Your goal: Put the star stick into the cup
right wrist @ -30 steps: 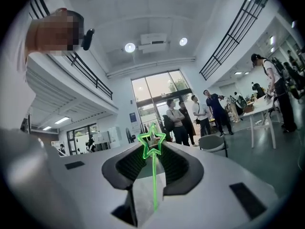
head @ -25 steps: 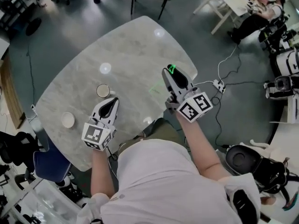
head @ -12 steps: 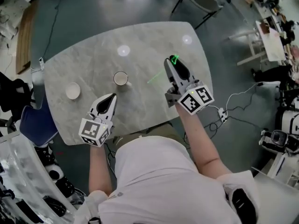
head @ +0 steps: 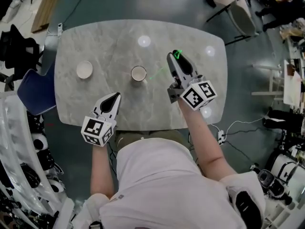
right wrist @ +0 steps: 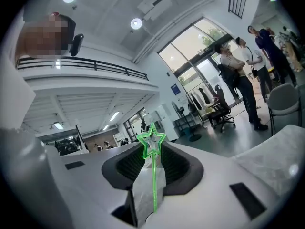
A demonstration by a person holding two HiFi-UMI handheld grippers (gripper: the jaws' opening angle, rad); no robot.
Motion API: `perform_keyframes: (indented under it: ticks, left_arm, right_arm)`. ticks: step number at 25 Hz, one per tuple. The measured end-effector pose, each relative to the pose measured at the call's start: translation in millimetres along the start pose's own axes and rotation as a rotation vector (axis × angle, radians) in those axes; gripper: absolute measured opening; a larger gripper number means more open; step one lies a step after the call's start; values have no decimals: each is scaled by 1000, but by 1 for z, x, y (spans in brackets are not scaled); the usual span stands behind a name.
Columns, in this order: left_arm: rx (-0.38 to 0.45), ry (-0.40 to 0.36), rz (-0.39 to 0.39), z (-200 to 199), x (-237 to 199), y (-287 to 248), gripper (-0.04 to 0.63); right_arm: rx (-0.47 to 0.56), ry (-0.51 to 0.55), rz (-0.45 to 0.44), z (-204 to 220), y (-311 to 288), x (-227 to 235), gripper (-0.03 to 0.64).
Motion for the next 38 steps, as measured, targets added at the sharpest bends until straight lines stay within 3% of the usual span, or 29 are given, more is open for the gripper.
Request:
perform_keyframes:
  ticks: [11, 27, 38]
  left_arm:
    - [-55, 189, -153, 51, -10, 21, 3]
    - [-90, 278, -222, 89, -7, 38, 2]
    - [-95, 300, -228, 95, -1, 43, 2]
  right_arm:
    - [-160, -8, -115, 53, -67, 11, 109]
    - [-372, 22, -125, 141, -108, 27, 109]
    - [-390, 29, -86, 153, -117, 40, 110]
Point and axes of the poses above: the fingertips, and each gripper's own axes: y backward along the fingers, x to its right, z out of its underside, the point moved 4 cm from there along y, backward along the fingers, and after that the axes turned 6 degrees about -y, right-handed, at the moved point
